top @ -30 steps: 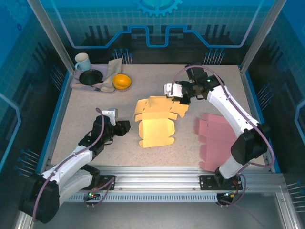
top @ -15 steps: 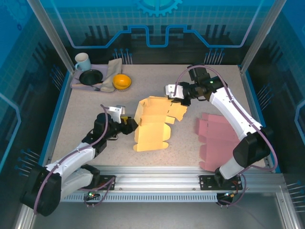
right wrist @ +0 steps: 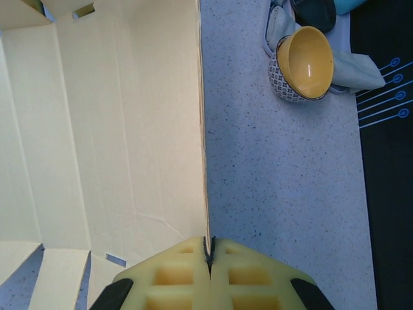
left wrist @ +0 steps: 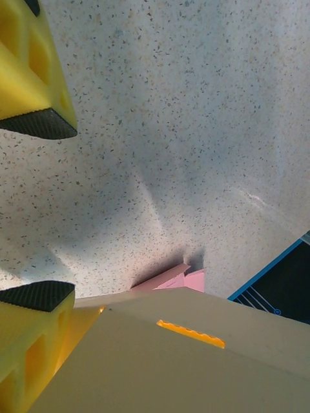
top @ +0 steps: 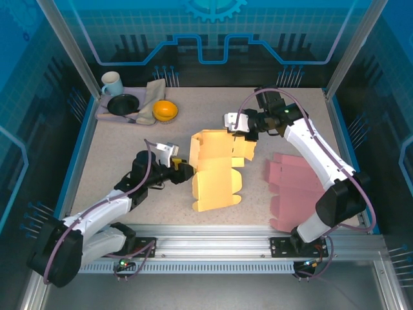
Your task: Fold the paper box
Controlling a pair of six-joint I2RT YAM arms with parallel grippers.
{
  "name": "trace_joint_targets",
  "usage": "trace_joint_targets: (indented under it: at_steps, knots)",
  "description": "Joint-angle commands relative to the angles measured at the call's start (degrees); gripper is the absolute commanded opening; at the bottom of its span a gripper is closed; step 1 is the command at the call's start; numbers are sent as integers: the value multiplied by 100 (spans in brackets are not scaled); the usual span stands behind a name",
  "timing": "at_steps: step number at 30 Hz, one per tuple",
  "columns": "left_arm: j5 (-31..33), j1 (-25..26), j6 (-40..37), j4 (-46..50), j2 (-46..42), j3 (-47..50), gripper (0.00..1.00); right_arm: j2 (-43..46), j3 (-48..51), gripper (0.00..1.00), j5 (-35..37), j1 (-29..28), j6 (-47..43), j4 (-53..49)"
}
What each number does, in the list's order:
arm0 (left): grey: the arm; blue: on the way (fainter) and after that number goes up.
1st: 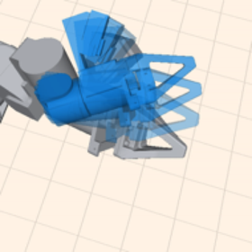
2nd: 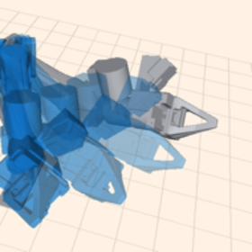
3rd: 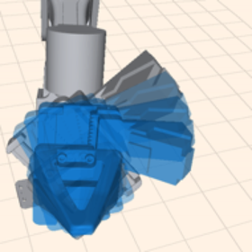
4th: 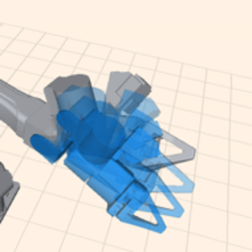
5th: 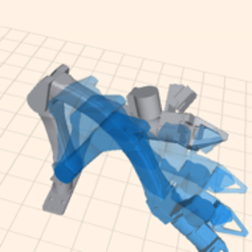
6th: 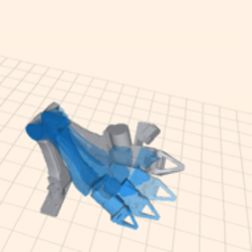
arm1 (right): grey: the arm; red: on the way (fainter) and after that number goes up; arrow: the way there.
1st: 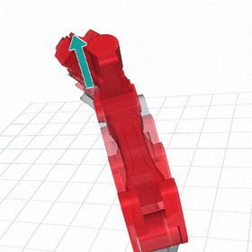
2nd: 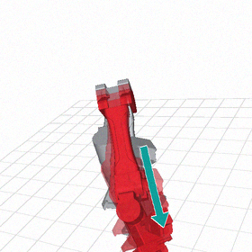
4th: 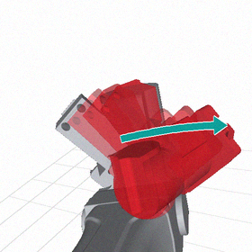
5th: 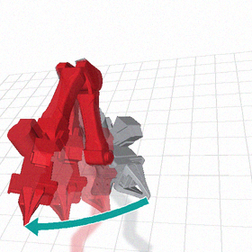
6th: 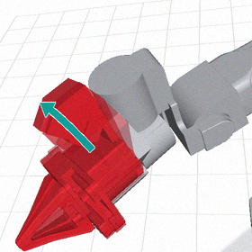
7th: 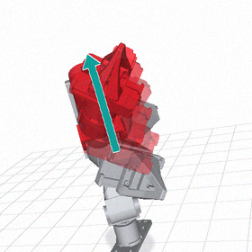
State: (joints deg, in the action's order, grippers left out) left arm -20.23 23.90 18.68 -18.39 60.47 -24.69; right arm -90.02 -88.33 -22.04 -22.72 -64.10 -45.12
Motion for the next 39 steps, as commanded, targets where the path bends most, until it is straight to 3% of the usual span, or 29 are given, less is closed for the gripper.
trace_joint_targets:
  at_steps: [1,12,20,30,35,39]
  knots:
    - [43,42,-180,38,-149,-365,65,265,294,0,-245,-22,-74,125]
    - [63,27,-179,-178,-741,130,66,877,980,0,-481,74,-147,767]
    - [987,22,-619,248,-1431,86,65,1043,1022,0,-357,100,-348,654]
    - [-18,27,-516,-85,-905,-133,66,1003,772,0,-627,145,-400,450]
    - [410,36,-528,782,-1027,-510,66,1153,1201,0,187,121,-358,1177]
    - [94,35,-523,574,-1077,-408,67,1236,1307,0,107,119,-350,1332]
